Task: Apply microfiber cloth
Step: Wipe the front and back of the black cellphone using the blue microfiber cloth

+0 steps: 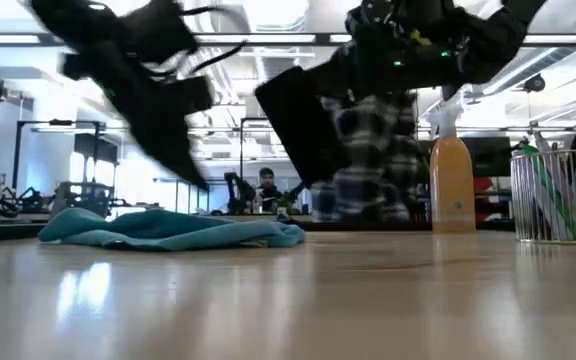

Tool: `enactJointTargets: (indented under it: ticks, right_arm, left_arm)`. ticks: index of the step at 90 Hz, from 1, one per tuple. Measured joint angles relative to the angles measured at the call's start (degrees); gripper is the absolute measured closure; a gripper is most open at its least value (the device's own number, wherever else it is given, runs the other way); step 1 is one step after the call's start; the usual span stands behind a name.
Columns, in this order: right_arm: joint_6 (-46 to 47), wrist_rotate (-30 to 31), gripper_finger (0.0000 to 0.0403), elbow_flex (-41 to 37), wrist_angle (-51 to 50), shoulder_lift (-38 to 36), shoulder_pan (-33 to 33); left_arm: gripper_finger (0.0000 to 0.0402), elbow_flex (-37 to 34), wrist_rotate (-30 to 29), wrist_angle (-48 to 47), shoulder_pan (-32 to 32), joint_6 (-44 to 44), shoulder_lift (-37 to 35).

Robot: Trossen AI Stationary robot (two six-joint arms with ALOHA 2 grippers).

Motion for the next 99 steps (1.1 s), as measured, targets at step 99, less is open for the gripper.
enactJointTargets:
  ticks: [99]
  right_arm:
    - [-14.71,7.65,0.0393,12.51,8.01,21.72,3.75]
  left_arm:
    - [0.0144,-8.88,10.13,40.77,-2.66,-4.23,14.13]
